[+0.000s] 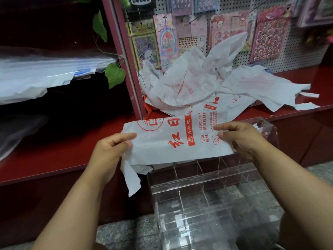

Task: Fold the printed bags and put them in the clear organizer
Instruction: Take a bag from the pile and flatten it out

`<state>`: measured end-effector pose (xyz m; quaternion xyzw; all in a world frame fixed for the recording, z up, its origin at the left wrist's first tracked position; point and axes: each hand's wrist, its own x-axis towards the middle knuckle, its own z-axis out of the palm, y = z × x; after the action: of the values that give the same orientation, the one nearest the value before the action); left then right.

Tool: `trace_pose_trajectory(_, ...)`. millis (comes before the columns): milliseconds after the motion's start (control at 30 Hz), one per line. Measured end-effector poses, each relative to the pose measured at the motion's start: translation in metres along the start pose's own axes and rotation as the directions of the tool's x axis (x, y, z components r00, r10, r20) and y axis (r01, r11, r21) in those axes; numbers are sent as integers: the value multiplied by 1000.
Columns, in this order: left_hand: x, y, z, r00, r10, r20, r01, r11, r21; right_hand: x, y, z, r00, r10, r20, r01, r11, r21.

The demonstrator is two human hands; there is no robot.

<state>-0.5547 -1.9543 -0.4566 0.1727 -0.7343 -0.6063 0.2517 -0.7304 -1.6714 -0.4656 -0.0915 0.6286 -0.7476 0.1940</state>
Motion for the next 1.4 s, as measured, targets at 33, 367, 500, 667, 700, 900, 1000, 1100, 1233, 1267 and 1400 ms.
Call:
trace_pose_trajectory(33,0,-1,0,1000,9,8,-9,1000,23,1,0,-1,1000,-2,13,2,1000,-14)
trace_pose_trajectory(367,5,1,-7,999,13,-43,-5,984,176,6,4,-5,981,-182,68,193,944,-269)
trace_pose_trajectory(500,6,1,-10,993,113,-22,-94,906,413,7,4,-4,955,-291,48,276,823,-496)
trace_pose_trajectory(667,7,0,-11,986,153,58,-160,826,541,11,4,-6,899,-435,51,348,638,-687)
trace_pose_trajectory(700,7,0,-11,989,139,58,-148,829,539,12,3,-7,896,-443,30,352,666,-657)
trace_pose_trajectory(900,3,0,-5,978,-48,202,-8,963,269,-3,-39,13,896,-444,-9,430,872,-236)
trace_pose_trajectory(1000,-4,-1,5,940,-103,326,44,982,183,-8,-63,34,881,-465,88,469,833,-295)
trace_pose_trajectory(1100,-12,1,26,897,-88,432,79,996,39,-7,-83,58,872,-437,221,488,749,-447)
trace_pose_trajectory(1233,-24,13,52,886,-17,463,66,994,-91,-11,-94,100,841,-305,446,538,553,-636)
trace_pose_trajectory(1267,-26,16,57,900,-17,436,70,992,-106,-13,-94,110,825,-277,493,560,525,-641)
trace_pose_trajectory(1400,-32,23,69,966,-75,247,120,978,-172,-16,-89,133,783,-405,472,616,608,-500)
